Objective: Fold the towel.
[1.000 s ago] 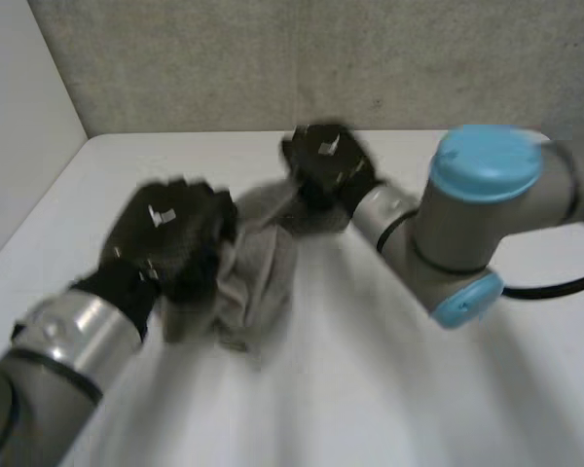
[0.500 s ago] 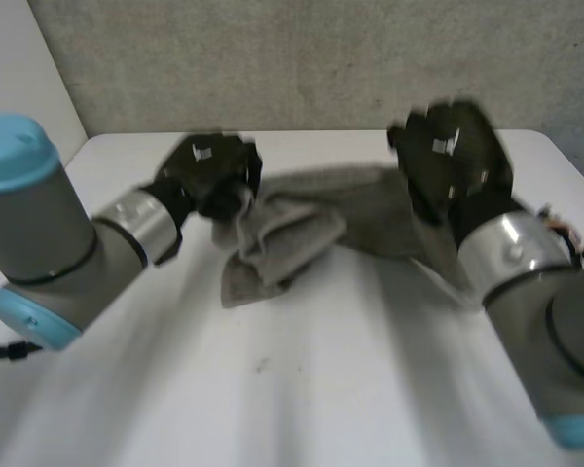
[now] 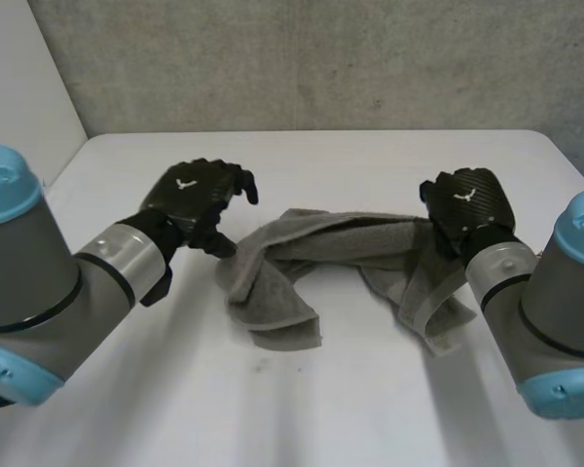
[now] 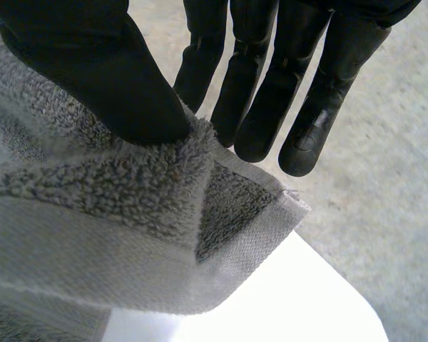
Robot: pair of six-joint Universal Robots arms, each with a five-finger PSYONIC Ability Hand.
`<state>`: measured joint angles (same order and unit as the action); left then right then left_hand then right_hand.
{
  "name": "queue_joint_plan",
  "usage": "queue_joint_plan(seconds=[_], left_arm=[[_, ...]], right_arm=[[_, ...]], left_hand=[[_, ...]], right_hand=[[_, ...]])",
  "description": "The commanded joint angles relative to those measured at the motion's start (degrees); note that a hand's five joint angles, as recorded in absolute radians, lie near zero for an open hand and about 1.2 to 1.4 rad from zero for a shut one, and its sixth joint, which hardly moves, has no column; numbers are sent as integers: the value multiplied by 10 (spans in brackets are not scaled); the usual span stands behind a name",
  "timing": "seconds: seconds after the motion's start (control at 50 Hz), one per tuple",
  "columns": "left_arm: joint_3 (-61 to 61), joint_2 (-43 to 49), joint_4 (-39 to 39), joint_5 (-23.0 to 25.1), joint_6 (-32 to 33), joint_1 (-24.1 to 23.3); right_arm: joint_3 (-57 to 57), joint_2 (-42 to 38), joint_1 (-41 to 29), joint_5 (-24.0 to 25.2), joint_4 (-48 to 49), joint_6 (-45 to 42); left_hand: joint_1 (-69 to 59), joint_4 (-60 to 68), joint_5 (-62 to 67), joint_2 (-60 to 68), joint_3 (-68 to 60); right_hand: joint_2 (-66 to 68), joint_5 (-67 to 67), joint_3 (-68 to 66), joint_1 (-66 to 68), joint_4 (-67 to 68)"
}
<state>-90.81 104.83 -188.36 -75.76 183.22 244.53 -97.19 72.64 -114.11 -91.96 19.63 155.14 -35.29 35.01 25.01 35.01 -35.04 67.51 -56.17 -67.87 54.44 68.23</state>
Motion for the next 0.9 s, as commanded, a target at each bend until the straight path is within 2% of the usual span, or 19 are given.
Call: queue_joint_plan(seconds=[0.02,0.06,0.08,0.12,0.3,0.44,0.54,0.64,0.72,0.9], left_arm=[[-62,-66,3,-124,-85,-37],[-83,-65,3,-157,-128,-55],[-83,-65,3,-157,-128,-56],[-89,-56,4,-173,-177,-76],[-86,-2,7,-178,-277,-89],[-94,27,40,-178,-349,-103],[-109,40,38,-183,-354,-104],[-101,74,17,-208,-352,-105],[-85,104,-16,-223,-350,-105],[-47,158,-52,-230,-346,-105]], right_arm=[[4,-17,20,0,-6,45],[2,-16,20,1,-6,46],[2,-16,20,1,-6,46],[-4,-16,19,1,-6,46],[-12,-14,14,1,-6,46],[-13,-17,13,2,-6,46],[-17,-21,13,5,-6,46],[-20,-22,12,6,-6,44],[-22,-24,12,6,-5,44],[-25,-24,12,2,-5,44]], left_hand=[[2,1,1,1,-1],[19,-16,-16,-16,16],[19,-16,-16,-16,16],[97,-94,-94,-94,95],[118,-115,-115,-115,115],[116,-113,-113,-113,114],[114,-112,-112,-112,112],[101,-98,-98,-98,99],[24,-21,-21,-21,21],[-59,62,62,62,-61]], right_hand=[[125,-138,-121,256,118],[125,-138,-121,256,118],[125,-138,-121,256,118],[125,-138,-121,256,118],[125,-138,-121,256,118],[125,-138,-121,256,118],[125,-138,-121,256,118],[125,-138,-121,256,118],[125,-138,-121,256,118],[125,-138,-121,256,118]])
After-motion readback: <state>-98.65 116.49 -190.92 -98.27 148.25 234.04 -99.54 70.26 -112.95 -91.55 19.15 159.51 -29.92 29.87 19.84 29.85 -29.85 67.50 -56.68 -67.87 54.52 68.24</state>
